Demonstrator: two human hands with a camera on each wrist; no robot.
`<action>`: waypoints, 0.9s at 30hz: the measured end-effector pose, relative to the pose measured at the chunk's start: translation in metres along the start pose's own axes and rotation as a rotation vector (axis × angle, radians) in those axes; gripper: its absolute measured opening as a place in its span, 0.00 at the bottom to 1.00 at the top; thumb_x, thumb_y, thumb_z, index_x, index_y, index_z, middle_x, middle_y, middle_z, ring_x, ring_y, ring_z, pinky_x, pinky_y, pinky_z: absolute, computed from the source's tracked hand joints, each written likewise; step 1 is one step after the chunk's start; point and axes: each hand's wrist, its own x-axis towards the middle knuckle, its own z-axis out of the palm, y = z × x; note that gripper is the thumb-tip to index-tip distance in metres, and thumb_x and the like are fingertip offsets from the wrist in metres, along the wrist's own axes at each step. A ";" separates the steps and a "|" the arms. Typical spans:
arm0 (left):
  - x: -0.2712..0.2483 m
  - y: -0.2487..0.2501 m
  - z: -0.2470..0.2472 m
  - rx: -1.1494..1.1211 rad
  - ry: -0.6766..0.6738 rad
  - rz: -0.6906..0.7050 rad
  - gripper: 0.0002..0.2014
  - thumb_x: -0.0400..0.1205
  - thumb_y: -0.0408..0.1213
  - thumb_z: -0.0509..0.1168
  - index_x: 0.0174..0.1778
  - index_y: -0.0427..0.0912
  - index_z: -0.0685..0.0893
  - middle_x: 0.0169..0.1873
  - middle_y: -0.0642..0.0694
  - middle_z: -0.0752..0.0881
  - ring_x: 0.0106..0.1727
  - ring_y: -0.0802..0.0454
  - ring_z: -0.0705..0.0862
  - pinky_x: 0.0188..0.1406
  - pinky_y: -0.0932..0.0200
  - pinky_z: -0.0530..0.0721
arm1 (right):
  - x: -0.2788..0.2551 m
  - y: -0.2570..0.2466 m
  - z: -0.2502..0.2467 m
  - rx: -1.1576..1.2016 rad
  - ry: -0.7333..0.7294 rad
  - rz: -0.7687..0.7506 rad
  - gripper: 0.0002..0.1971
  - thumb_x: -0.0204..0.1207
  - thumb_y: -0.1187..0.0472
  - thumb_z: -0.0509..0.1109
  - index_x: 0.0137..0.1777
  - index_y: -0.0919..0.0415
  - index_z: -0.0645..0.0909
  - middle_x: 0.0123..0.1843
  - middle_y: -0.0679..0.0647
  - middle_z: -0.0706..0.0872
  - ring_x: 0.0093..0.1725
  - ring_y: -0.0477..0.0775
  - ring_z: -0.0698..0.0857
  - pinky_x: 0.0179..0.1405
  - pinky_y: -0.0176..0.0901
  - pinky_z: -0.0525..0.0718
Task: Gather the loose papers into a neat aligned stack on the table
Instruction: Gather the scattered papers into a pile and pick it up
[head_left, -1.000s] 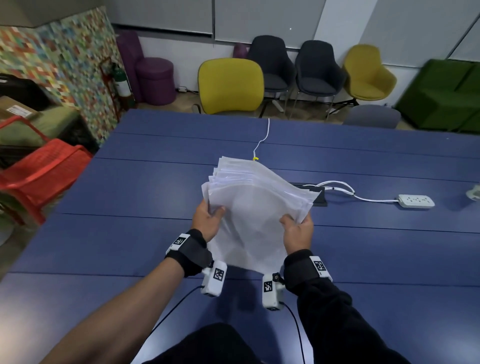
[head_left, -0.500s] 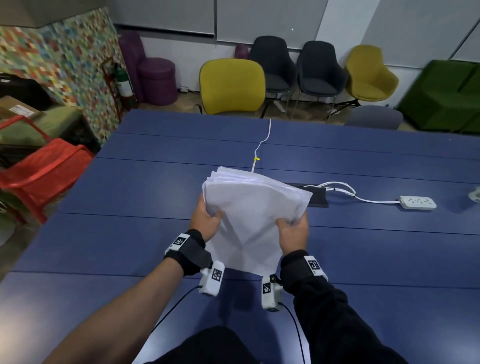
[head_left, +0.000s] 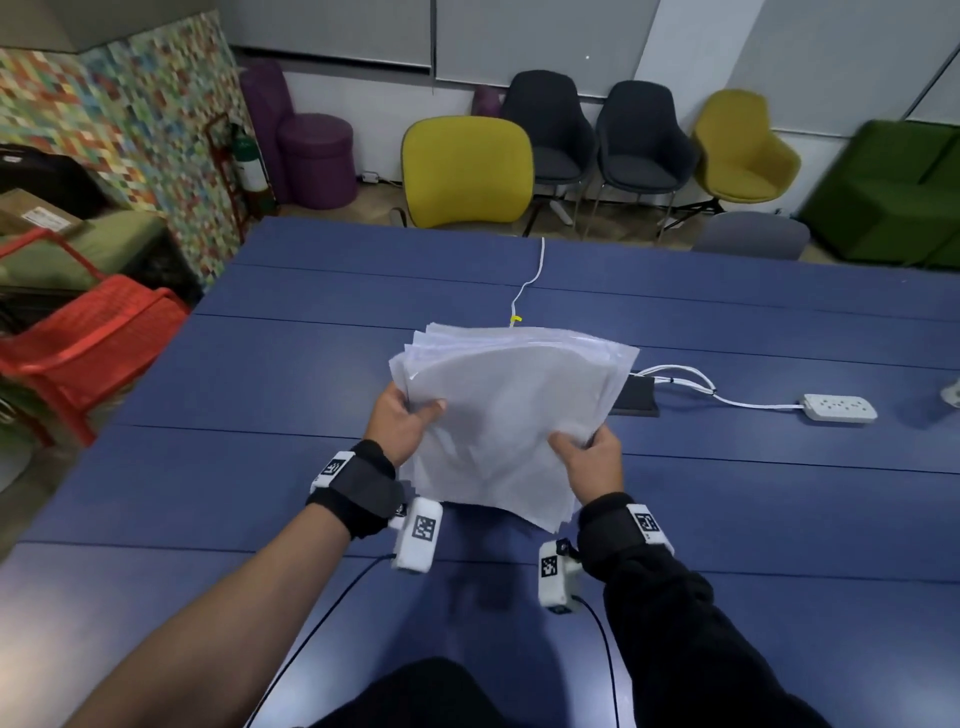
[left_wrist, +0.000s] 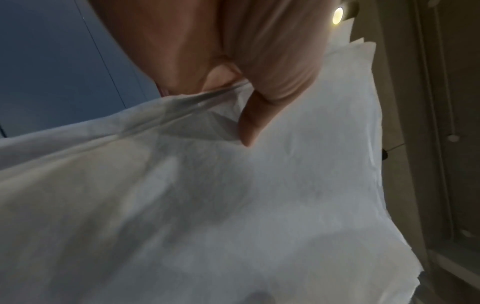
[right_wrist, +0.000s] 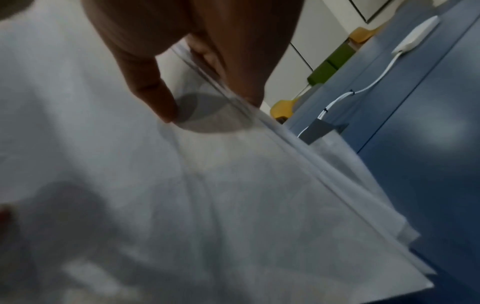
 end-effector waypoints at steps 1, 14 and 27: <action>-0.001 0.002 -0.001 -0.025 0.002 0.002 0.16 0.74 0.19 0.69 0.50 0.44 0.82 0.36 0.61 0.91 0.39 0.68 0.88 0.42 0.67 0.84 | 0.000 -0.002 0.000 0.022 0.005 -0.007 0.09 0.67 0.72 0.75 0.46 0.61 0.84 0.40 0.51 0.90 0.40 0.54 0.88 0.47 0.49 0.86; 0.010 0.000 0.001 0.085 -0.035 0.002 0.17 0.77 0.26 0.69 0.61 0.37 0.78 0.51 0.46 0.87 0.45 0.67 0.88 0.52 0.65 0.85 | -0.002 -0.043 0.003 0.086 0.050 -0.175 0.17 0.69 0.80 0.66 0.53 0.62 0.79 0.37 0.46 0.85 0.29 0.32 0.82 0.33 0.28 0.81; -0.014 -0.041 0.015 0.054 0.041 -0.136 0.17 0.73 0.23 0.70 0.57 0.35 0.80 0.46 0.45 0.87 0.39 0.65 0.87 0.48 0.57 0.82 | -0.011 0.003 0.008 0.036 0.171 0.029 0.13 0.67 0.72 0.71 0.52 0.63 0.83 0.40 0.51 0.88 0.42 0.51 0.89 0.44 0.42 0.81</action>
